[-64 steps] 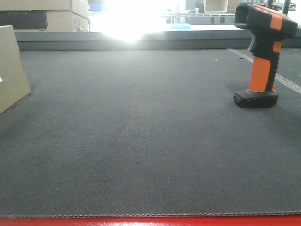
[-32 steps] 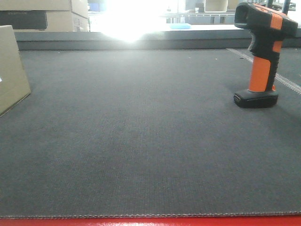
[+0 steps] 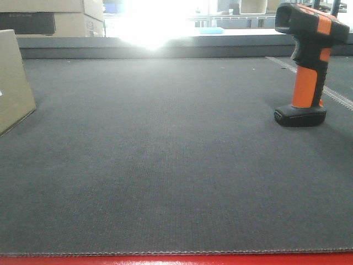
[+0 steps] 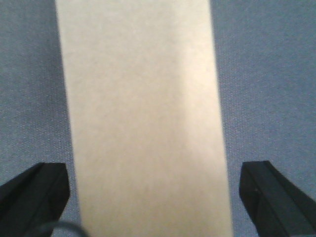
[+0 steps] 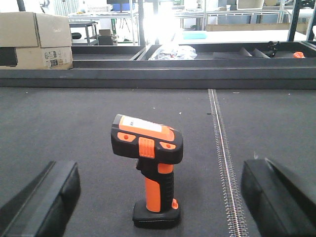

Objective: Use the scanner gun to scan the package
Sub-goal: 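Close the left gripper around the tan cardboard box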

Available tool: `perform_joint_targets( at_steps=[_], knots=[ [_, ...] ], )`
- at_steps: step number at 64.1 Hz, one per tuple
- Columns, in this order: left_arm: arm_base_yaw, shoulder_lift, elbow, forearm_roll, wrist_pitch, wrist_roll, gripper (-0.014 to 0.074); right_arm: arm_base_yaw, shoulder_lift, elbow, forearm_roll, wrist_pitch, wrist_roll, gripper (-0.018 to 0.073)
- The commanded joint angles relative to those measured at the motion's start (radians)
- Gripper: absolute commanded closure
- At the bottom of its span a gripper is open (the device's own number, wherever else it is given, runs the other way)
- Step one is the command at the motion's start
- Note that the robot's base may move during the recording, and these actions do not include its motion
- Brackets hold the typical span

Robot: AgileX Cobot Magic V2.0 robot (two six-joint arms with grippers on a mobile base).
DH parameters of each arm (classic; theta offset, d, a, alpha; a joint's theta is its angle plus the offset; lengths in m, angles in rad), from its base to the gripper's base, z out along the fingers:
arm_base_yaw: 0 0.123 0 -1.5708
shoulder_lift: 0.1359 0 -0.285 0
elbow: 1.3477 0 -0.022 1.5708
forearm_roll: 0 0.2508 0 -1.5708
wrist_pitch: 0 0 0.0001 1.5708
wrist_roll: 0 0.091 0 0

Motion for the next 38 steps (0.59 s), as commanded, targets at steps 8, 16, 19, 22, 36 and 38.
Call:
perform_joint_targets(
  at_steps=[8, 16, 19, 22, 36, 38],
  knots=[
    [-0.004, 0.012, -0.01, 0.002, 0.001, 0.003, 0.0069, 0.001, 0.005, -0.009, -0.006, -0.01, -0.003, -0.001],
    [-0.004, 0.012, -0.013, 0.002, 0.015, 0.003, 0.0351, 0.001, 0.005, -0.009, -0.006, -0.01, -0.003, -0.001],
    [-0.004, 0.012, -0.015, 0.002, 0.022, 0.003, 0.0499, 0.001, 0.005, -0.009, -0.006, -0.01, -0.003, -0.001],
    [-0.004, 0.012, -0.02, 0.002, 0.03, 0.003, 0.0661, 0.001, 0.005, -0.009, -0.006, -0.01, -0.003, -0.001],
    [-0.004, -0.03, -0.02, -0.065, 0.036, 0.003, 0.0708, 0.023, 0.005, -0.009, -0.006, -0.01, -0.003, -0.001],
    [-0.004, -0.046, -0.02, -0.092, 0.036, 0.003, 0.0708, 0.028, 0.005, -0.009, -0.006, -0.01, -0.003, -0.001]
  ],
)
